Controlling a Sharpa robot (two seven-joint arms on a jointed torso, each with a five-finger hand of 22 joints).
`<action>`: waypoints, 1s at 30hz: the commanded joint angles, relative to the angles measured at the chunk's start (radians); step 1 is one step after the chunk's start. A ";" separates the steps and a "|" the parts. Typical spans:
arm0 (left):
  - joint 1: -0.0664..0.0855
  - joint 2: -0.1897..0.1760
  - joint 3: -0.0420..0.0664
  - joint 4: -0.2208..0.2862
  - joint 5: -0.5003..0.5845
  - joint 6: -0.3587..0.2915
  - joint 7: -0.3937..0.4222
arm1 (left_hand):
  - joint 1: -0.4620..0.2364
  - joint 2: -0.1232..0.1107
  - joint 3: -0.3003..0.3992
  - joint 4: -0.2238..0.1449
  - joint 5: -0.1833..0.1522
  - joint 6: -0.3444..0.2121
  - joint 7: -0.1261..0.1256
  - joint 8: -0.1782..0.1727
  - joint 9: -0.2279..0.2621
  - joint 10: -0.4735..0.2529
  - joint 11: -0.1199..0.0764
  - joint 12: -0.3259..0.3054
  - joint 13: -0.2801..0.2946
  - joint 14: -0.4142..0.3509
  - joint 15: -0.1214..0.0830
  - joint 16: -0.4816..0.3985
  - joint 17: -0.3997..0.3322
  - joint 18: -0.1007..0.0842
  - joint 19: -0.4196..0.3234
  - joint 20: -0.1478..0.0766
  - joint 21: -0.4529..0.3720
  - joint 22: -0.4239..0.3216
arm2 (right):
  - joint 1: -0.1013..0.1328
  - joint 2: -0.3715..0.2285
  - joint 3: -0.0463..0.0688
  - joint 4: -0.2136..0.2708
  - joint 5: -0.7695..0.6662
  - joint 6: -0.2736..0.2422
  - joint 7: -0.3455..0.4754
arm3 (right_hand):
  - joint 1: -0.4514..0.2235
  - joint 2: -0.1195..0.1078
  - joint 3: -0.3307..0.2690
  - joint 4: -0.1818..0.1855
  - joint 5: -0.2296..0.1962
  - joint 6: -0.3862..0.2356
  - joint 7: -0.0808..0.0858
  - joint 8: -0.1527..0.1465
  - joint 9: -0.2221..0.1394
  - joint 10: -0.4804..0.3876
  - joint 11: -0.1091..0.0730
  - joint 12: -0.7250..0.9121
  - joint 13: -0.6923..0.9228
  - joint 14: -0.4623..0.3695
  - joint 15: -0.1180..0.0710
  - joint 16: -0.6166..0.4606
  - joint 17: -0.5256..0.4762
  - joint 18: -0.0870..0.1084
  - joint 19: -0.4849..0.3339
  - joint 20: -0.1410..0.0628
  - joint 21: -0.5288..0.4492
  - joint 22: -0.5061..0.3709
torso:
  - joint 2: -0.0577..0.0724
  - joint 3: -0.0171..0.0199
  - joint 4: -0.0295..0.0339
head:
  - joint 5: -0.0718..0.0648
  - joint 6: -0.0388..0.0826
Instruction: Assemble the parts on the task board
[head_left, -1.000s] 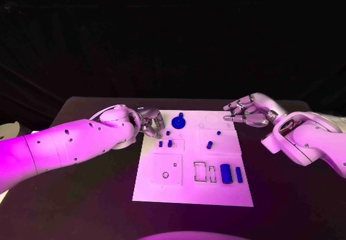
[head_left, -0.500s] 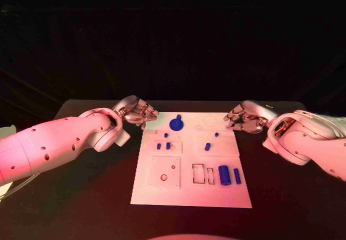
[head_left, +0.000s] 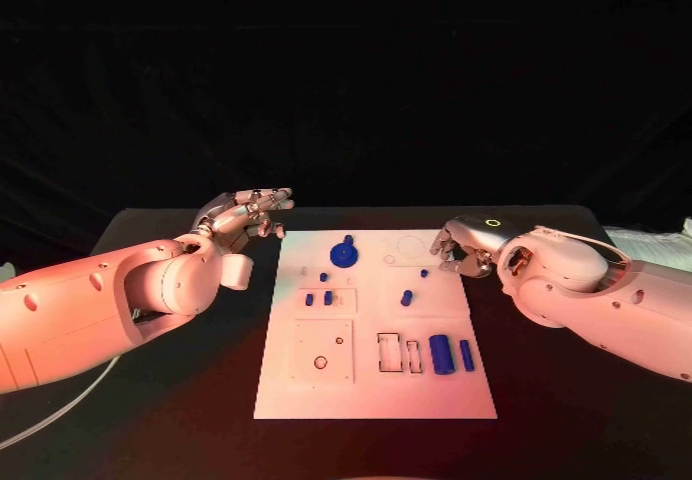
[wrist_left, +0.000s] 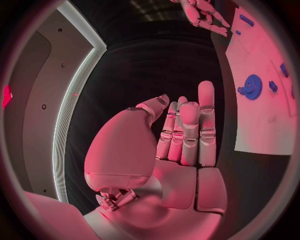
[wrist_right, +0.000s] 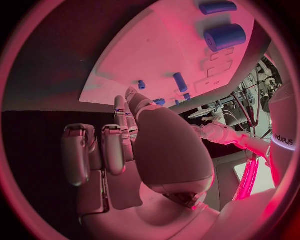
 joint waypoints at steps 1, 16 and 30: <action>0.000 -0.001 0.000 0.019 0.128 0.055 0.063 | -0.007 0.006 -0.011 -0.002 -0.004 -0.007 0.001 0.008 0.000 -0.008 0.000 0.010 0.003 -0.011 0.000 0.001 -0.003 0.011 -0.003 0.001 -0.006 -0.003 | -0.005 0.012 -0.001 -0.010 -0.076 0.042 -0.017 | -0.004 -0.013 0.018 0.000 -0.002 -0.006 -0.005 -0.006 -0.001 -0.007 -0.001 -0.004 -0.013 0.076 0.002 -0.006 0.104 0.020 0.017 0.001 -0.006 0.084 | 0.001 0.0009 0.0017 | -0.002 -0.004; -0.001 -0.009 -0.001 0.047 0.135 0.060 0.063 | -0.001 0.015 -0.031 -0.019 -0.004 -0.016 0.002 0.016 0.000 -0.030 0.001 0.040 0.013 -0.018 0.000 0.007 -0.014 0.011 0.002 0.001 -0.016 -0.012 | -0.021 0.039 -0.003 0.001 -0.064 0.077 0.021 | -0.016 -0.018 0.066 -0.004 0.000 -0.001 -0.007 -0.005 0.000 -0.004 -0.003 -0.003 -0.043 0.076 -0.003 -0.009 0.098 0.022 0.016 -0.004 -0.010 0.078 | 0.000 0.0022 0.0007 | 0.005 -0.013; -0.001 -0.013 -0.001 0.052 0.136 0.061 0.055 | 0.003 0.016 -0.037 -0.027 -0.006 -0.020 0.003 0.017 0.000 -0.040 0.002 0.049 0.015 -0.022 0.001 0.008 -0.019 0.011 0.004 0.002 -0.020 -0.015 | -0.030 0.060 -0.004 -0.020 -0.053 0.094 0.028 | -0.024 -0.018 0.083 -0.005 -0.001 -0.001 -0.004 -0.005 0.000 -0.004 -0.002 -0.003 -0.055 0.076 -0.005 -0.009 0.098 0.025 0.010 -0.006 -0.018 0.066 | 0.001 0.0027 0.0001 | 0.010 -0.016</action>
